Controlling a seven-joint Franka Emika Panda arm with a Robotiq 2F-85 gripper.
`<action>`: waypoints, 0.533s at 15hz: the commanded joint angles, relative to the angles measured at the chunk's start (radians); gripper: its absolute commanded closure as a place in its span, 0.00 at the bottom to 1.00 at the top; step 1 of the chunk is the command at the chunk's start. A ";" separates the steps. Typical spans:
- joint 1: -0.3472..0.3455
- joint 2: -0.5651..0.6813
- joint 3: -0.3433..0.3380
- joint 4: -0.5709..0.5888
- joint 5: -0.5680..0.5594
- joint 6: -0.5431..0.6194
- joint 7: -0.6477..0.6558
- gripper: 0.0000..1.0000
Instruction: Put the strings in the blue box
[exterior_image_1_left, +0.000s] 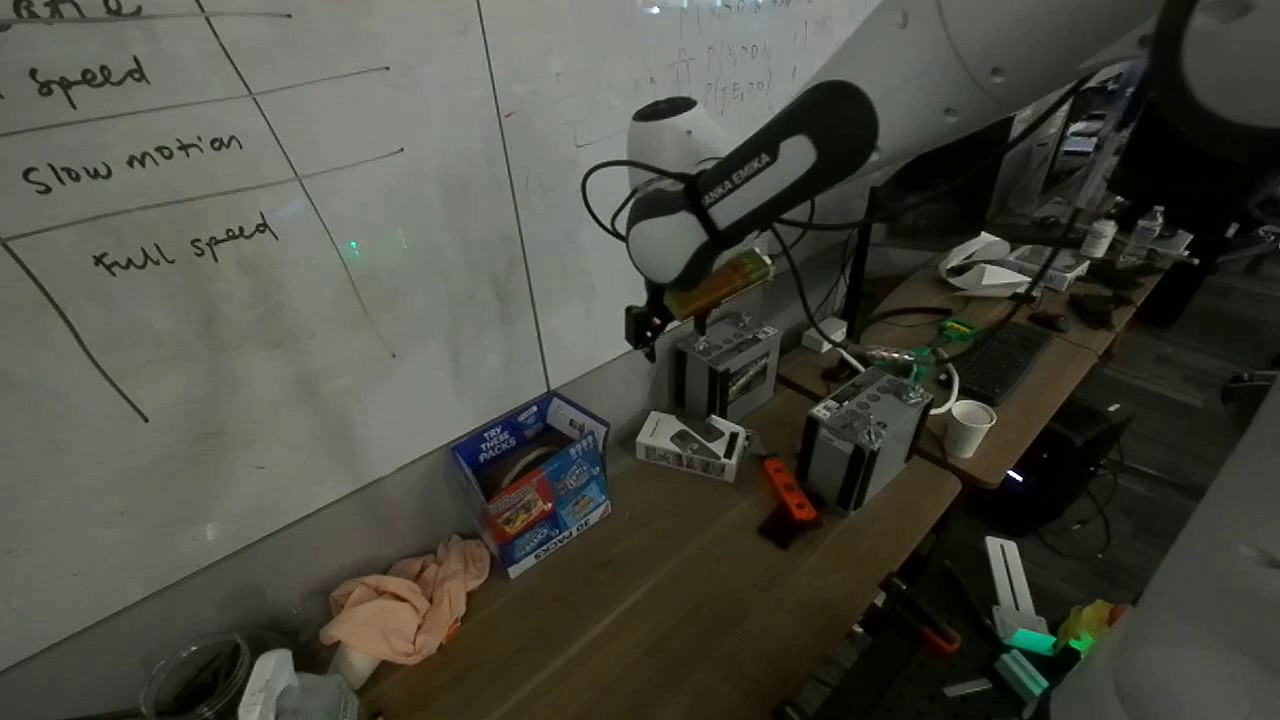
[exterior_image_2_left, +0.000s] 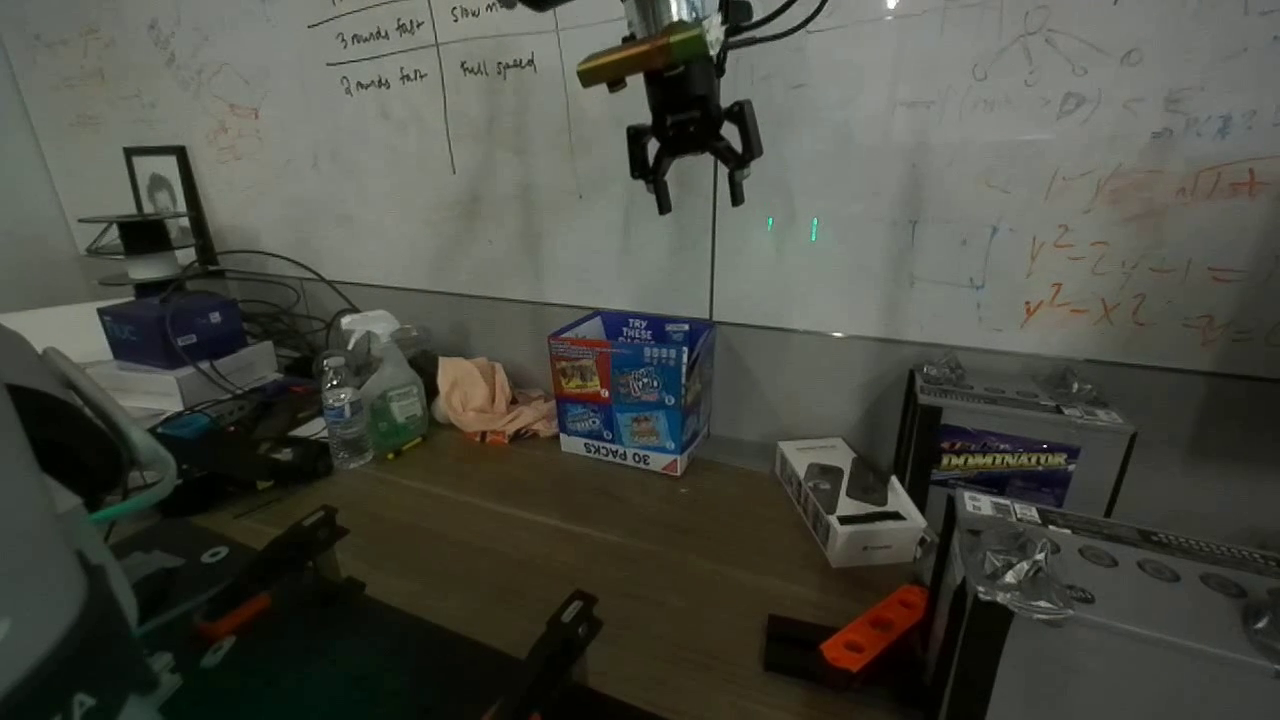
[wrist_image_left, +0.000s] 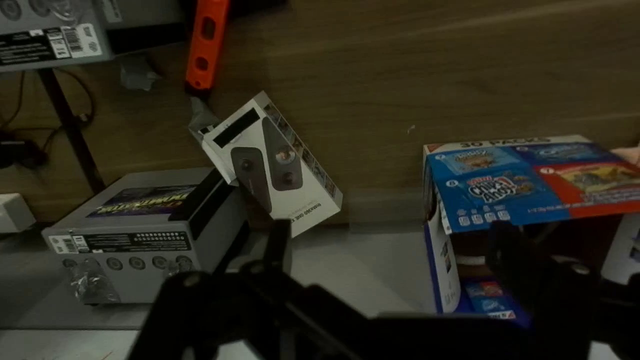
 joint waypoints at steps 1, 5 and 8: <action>0.016 -0.246 -0.049 -0.225 0.076 0.015 -0.190 0.00; 0.023 -0.469 -0.098 -0.390 0.112 -0.028 -0.311 0.00; 0.051 -0.563 -0.134 -0.461 0.155 -0.076 -0.413 0.00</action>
